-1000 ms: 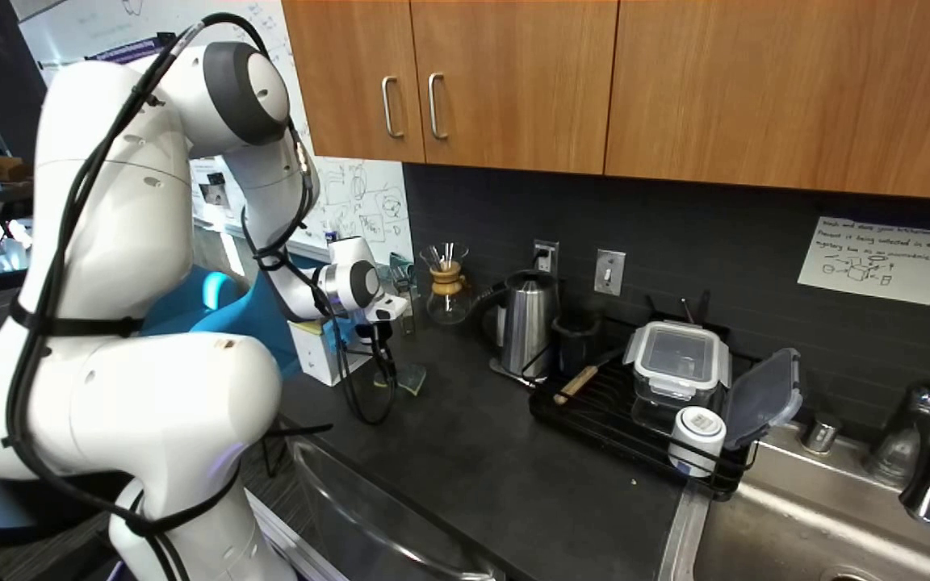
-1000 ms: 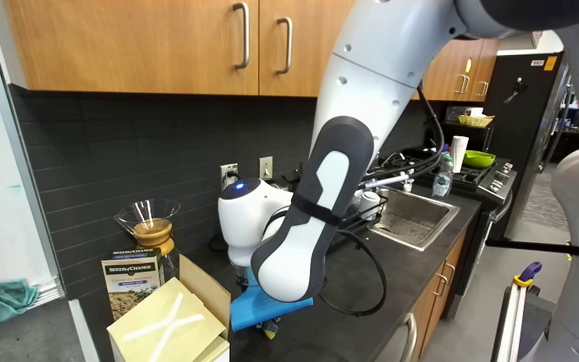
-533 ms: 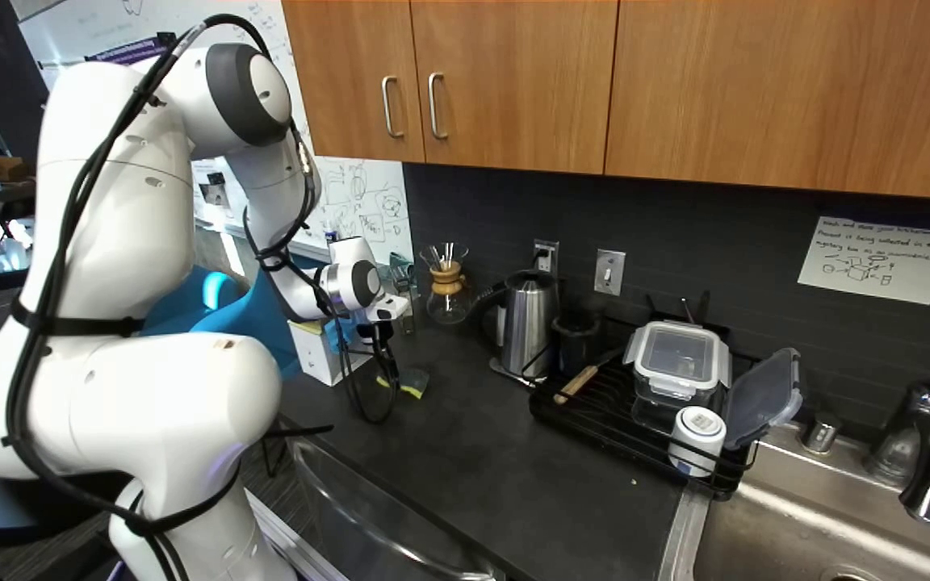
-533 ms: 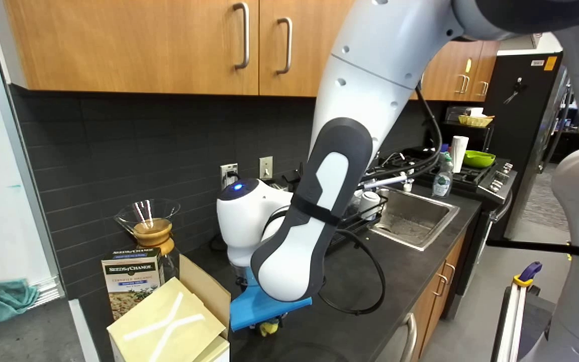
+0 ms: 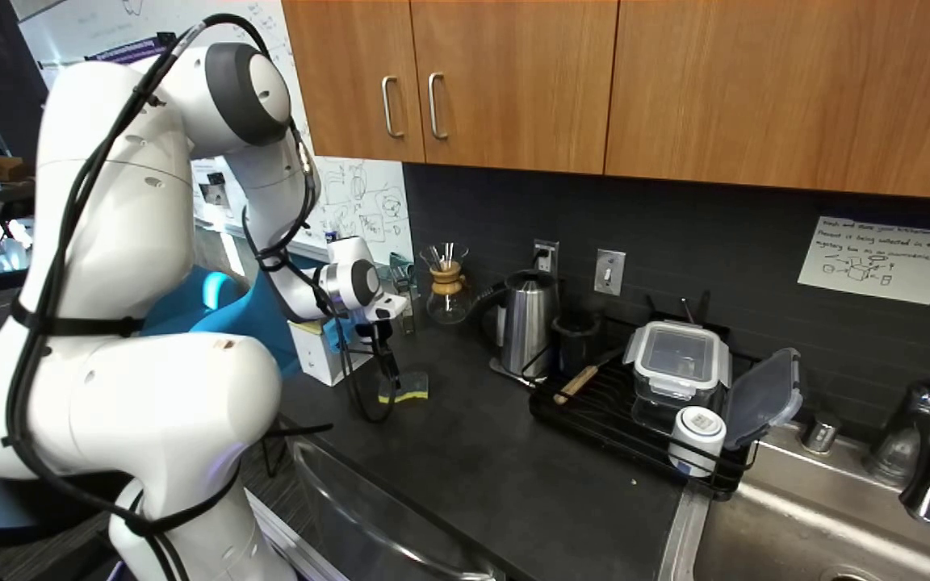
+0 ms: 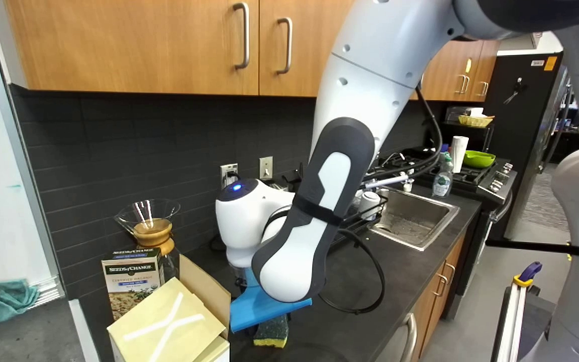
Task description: Shift the sponge to the left
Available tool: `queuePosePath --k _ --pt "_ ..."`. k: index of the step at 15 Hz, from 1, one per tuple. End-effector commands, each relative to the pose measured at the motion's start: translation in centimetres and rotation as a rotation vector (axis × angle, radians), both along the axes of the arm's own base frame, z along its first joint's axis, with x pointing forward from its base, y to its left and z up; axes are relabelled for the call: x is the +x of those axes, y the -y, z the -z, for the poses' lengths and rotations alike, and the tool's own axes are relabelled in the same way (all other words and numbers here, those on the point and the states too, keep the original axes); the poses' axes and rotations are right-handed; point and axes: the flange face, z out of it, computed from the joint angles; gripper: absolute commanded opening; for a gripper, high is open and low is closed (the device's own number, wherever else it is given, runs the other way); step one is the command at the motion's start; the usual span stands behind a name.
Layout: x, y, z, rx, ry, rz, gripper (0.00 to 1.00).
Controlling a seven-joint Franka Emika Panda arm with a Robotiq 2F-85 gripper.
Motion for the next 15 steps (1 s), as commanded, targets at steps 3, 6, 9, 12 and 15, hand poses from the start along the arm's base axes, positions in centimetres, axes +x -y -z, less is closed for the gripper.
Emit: queuePosePath --k 3,6,9,12,15 --pt "-1.1 0.2 -1.8 -0.017 -0.006 -0.005 1.0" --pt "-1.9 1.0 -2.6 -0.036 -0.013 -0.013 1.0" --pt "-3.2 1.9 -3.5 -0.056 -0.021 -0.032 1.0" --pt "-4.8 3.0 -4.7 -0.071 -0.027 -0.052 1.0" --pt "-6.4 4.6 -5.8 -0.099 -0.04 -0.081 1.0"
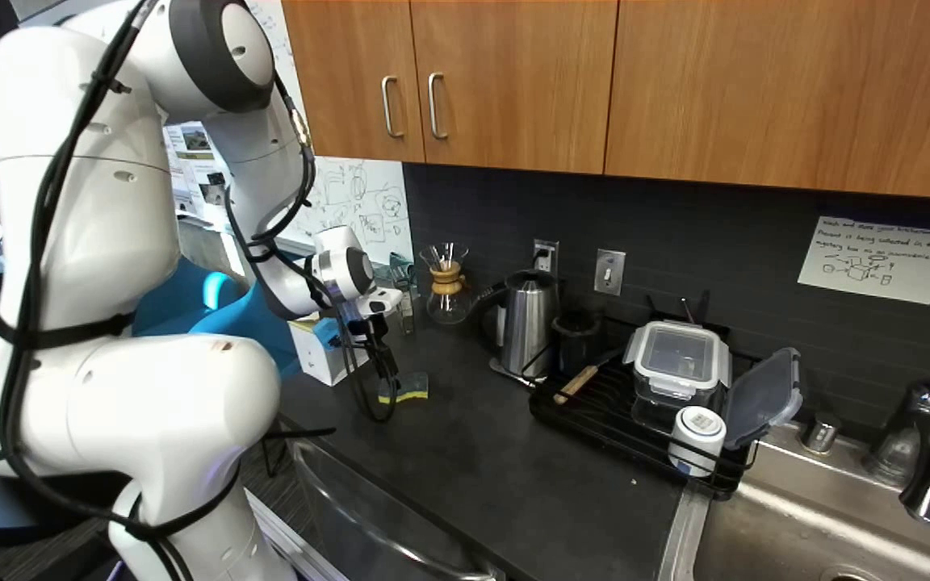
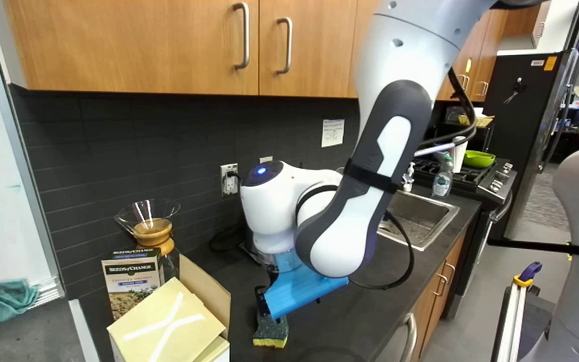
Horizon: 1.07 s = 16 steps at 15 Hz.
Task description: Shift the sponge to the left
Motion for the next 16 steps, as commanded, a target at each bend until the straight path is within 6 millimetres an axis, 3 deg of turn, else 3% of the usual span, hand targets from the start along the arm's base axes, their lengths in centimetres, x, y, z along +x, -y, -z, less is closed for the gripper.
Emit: queuePosePath --k 1,10,16 --pt "-2.6 2.1 -2.5 -0.029 -0.008 -0.023 1.0" --pt "-7.0 7.3 -6.3 -0.059 -0.086 -0.078 1.0" --pt "-8.7 11.1 -8.2 -0.079 -0.147 -0.11 1.0"
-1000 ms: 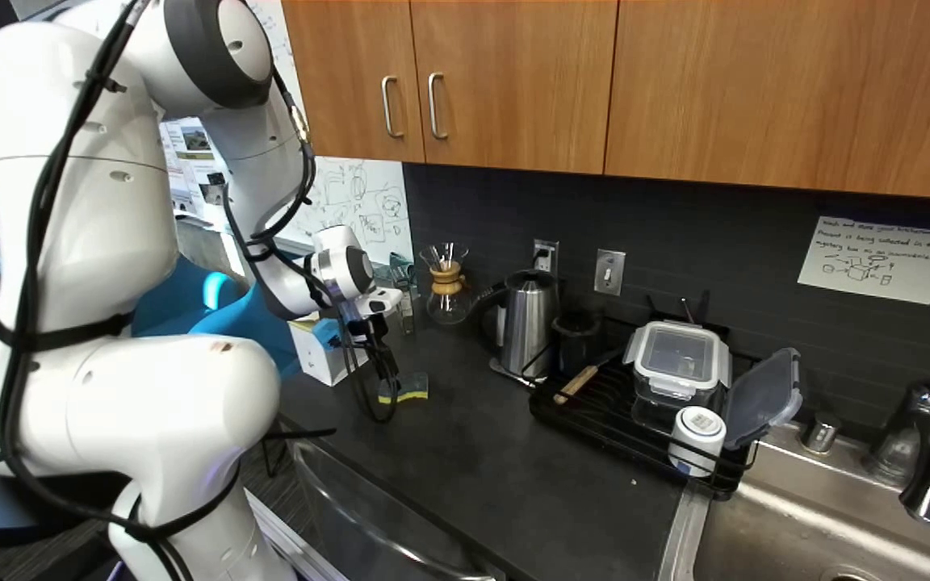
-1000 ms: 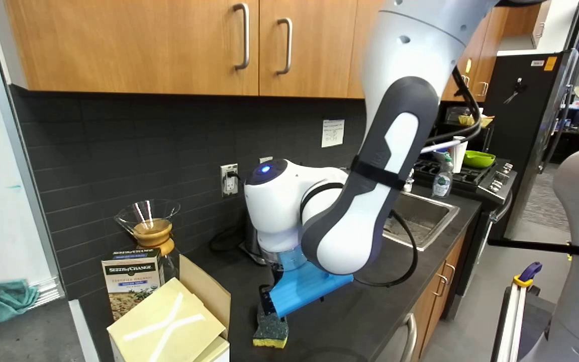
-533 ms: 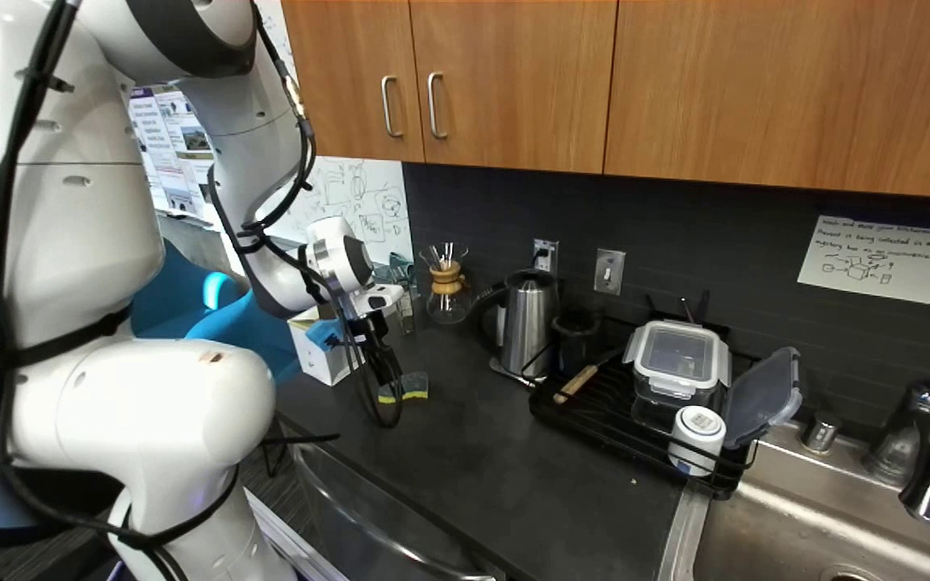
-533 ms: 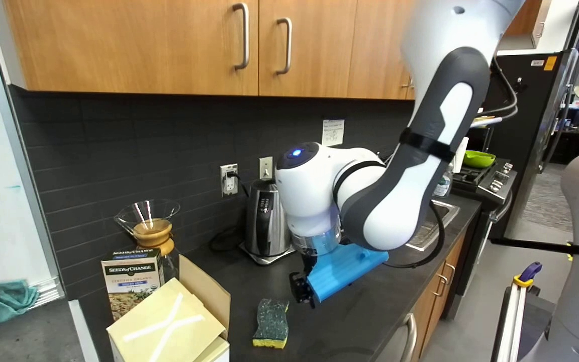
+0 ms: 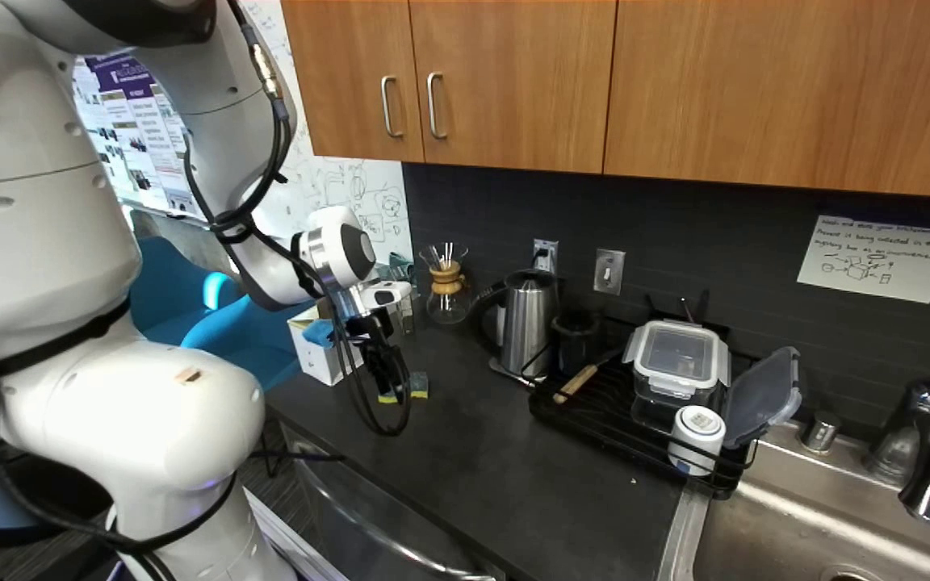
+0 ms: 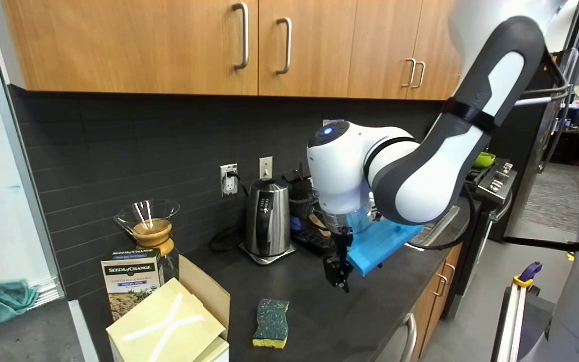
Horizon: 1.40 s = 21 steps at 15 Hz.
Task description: Shift the sponge to the left
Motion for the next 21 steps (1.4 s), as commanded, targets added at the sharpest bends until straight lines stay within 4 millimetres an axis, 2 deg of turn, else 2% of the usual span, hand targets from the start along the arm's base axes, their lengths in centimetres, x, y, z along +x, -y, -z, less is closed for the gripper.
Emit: queuePosePath --k 1,5,7,10,12,13,15,17,21 --pt "-1.5 2.1 -1.9 -0.008 -0.024 -0.02 1.0" --pt "-2.6 4.2 -2.8 -0.016 -0.039 -0.031 1.0" --pt "-1.8 4.6 -3.4 -0.021 -0.067 -0.032 1.0" --pt "-1.9 5.5 -4.3 -0.028 -0.093 -0.026 1.0" --pt "-2.6 6.1 -4.8 -0.024 -0.107 -0.024 1.0" --pt "-1.9 6.2 -5.2 -0.022 -0.113 -0.023 1.0" --pt "-2.6 6.9 -5.7 -0.017 -0.115 -0.024 1.0" --pt "-2.0 7.4 -6.5 -0.012 -0.12 -0.019 1.0" --pt "-2.4 8.6 -7.8 0.001 -0.12 -0.019 1.0"
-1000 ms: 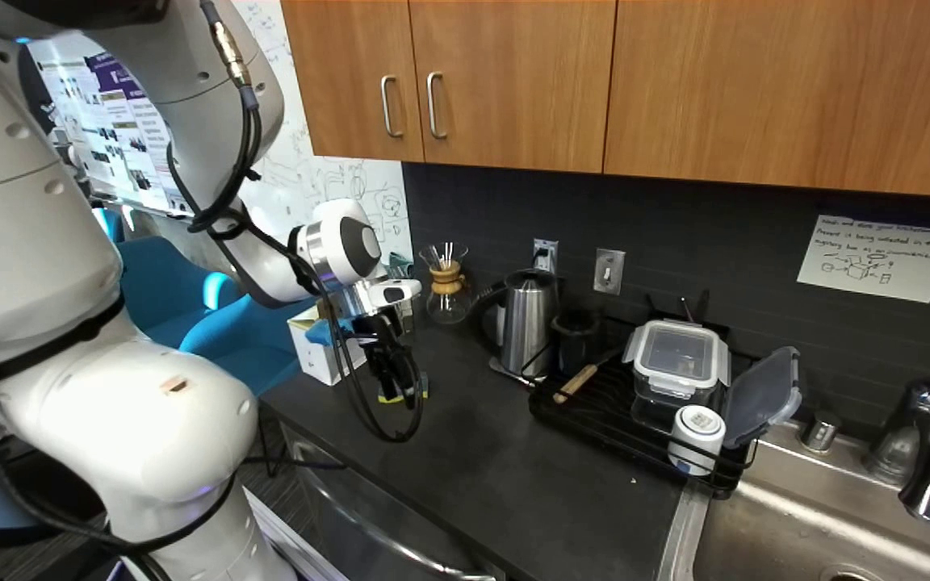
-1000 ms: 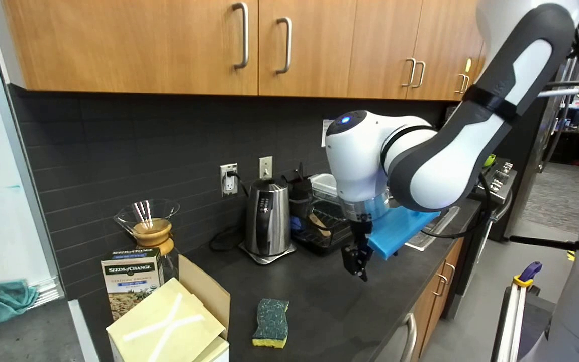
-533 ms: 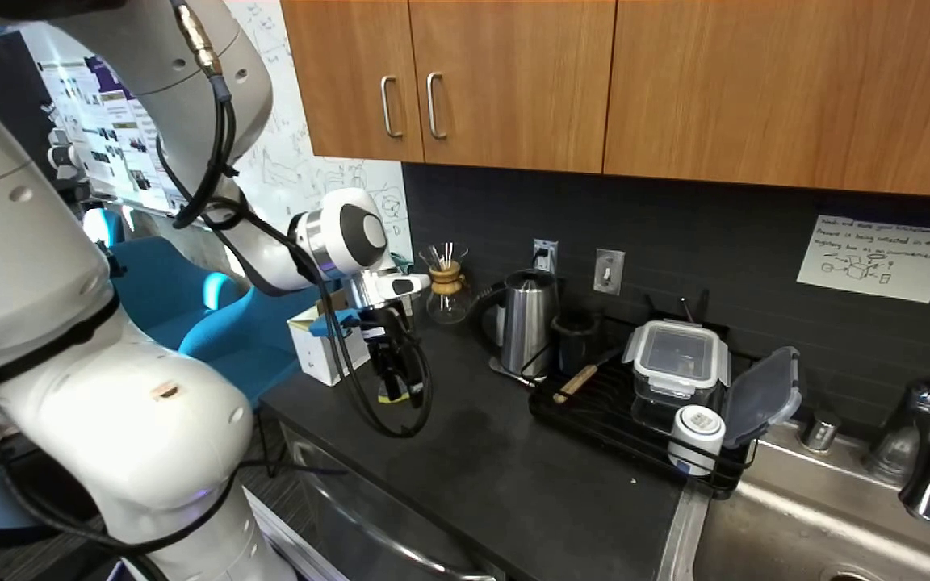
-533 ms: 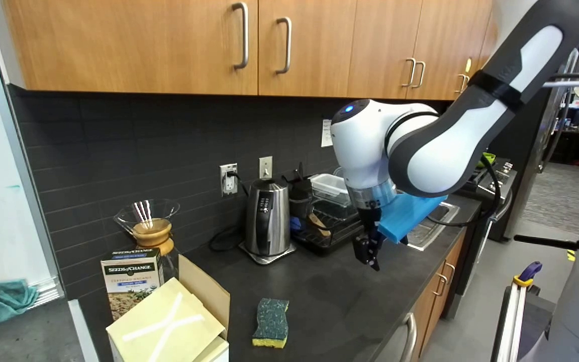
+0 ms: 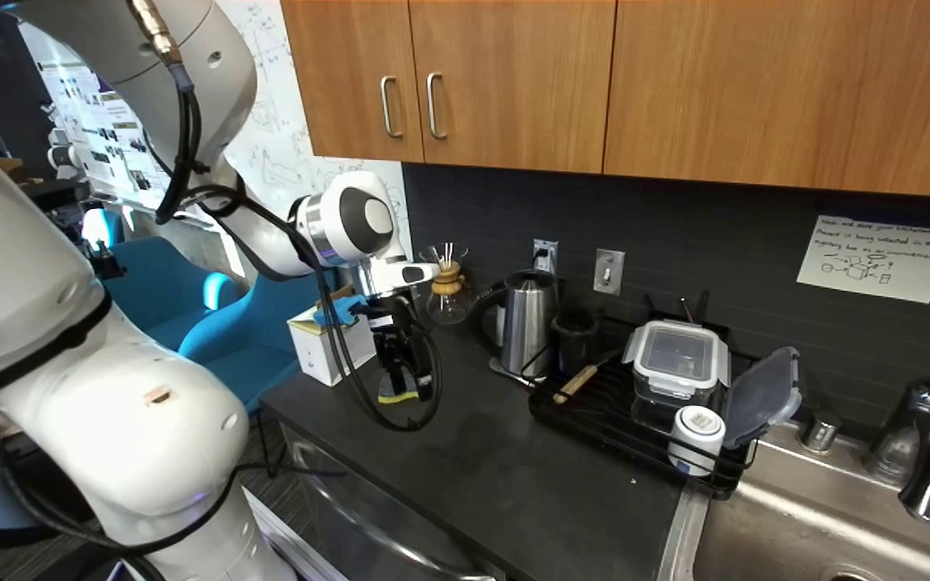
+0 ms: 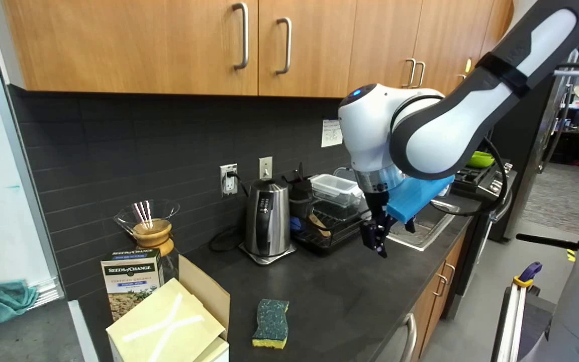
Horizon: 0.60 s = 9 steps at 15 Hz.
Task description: Shift the sponge to the left
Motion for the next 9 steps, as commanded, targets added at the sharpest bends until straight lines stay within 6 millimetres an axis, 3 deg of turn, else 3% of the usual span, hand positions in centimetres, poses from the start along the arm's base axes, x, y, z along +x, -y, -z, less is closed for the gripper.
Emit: queuePosePath --k 1,8,9 --pt "-0.5 1.0 -1.9 0.013 0.001 -0.008 1.0" --pt "-0.6 2.8 -4.3 0.034 0.025 -0.011 1.0" --pt "0.0 2.3 -3.1 0.021 0.022 -0.006 1.0"
